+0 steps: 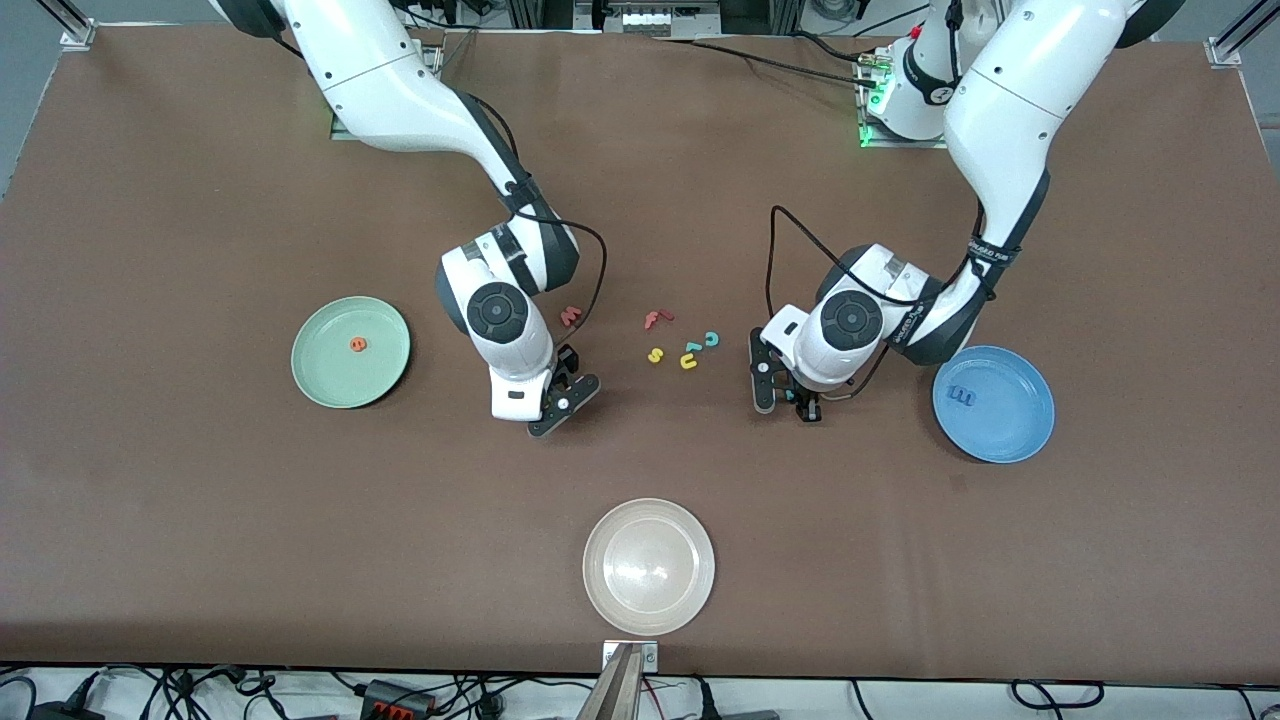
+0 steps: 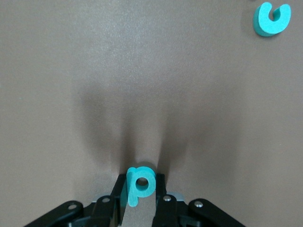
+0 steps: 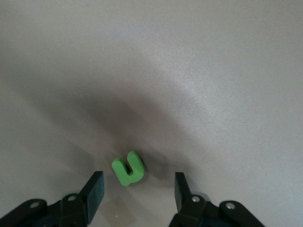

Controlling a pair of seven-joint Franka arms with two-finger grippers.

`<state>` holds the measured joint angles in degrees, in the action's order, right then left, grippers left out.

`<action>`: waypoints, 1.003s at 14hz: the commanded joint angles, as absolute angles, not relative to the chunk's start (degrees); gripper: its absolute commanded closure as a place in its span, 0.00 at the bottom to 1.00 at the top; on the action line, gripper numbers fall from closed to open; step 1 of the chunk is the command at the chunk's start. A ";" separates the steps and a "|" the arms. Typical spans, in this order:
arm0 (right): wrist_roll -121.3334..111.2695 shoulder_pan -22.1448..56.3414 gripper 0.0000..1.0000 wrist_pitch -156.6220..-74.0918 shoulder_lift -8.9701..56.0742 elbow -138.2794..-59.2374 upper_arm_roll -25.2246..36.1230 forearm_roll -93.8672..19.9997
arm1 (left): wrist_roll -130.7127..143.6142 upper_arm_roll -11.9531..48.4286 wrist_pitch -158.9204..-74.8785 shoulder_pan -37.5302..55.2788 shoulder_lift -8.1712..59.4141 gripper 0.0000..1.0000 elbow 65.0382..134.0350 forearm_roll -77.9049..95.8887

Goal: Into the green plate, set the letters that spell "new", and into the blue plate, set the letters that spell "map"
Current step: 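Grasp cyan p with the left gripper while the right gripper grasps green u, then place p on the blue plate while the right gripper places u on green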

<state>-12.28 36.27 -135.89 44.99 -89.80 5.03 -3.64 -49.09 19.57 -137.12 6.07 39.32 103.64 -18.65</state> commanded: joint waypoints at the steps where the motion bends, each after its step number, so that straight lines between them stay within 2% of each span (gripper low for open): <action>1: -13.71 36.56 0.35 -138.24 46.75 -88.42 4.75 -3.87 | -48.69 19.86 -135.54 2.57 36.57 0.92 103.54 -19.86; 3: -13.71 37.00 0.35 -139.39 47.11 -88.42 4.75 -3.78 | -48.16 20.04 -132.55 -2.08 35.07 0.92 102.14 -19.17; 4: -13.71 37.09 0.38 -139.39 47.11 -88.50 4.75 -3.69 | -47.90 20.13 -130.19 -4.11 34.46 0.92 100.39 -18.99; 5: -13.88 37.18 0.45 -139.39 47.11 -88.51 4.75 -3.60 | -46.07 20.13 -127.56 -5.61 34.28 0.92 98.98 -18.98; 8: -13.89 37.00 0.92 -139.22 46.85 -88.51 4.83 -3.69 | -38.35 19.69 -121.13 -9.13 33.49 0.92 96.59 -18.98; 10: -13.80 36.39 1.00 -138.78 46.58 -88.59 4.92 -3.43 | -31.59 19.60 -118.40 -12.99 33.31 0.91 96.68 -19.07; 11: -13.80 36.39 1.00 -138.34 46.06 -89.20 5.27 -3.51 | -28.25 19.60 -117.43 -14.57 33.22 0.91 97.29 -19.16; 14: -12.83 34.81 1.00 -129.41 41.32 -89.47 8.33 -4.04 | -14.03 19.60 -114.96 -16.96 32.09 0.90 101.06 -19.25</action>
<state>-12.51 36.49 -134.89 45.08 -89.02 6.69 -3.57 -22.80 18.94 -116.19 -15.93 33.71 97.76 -18.64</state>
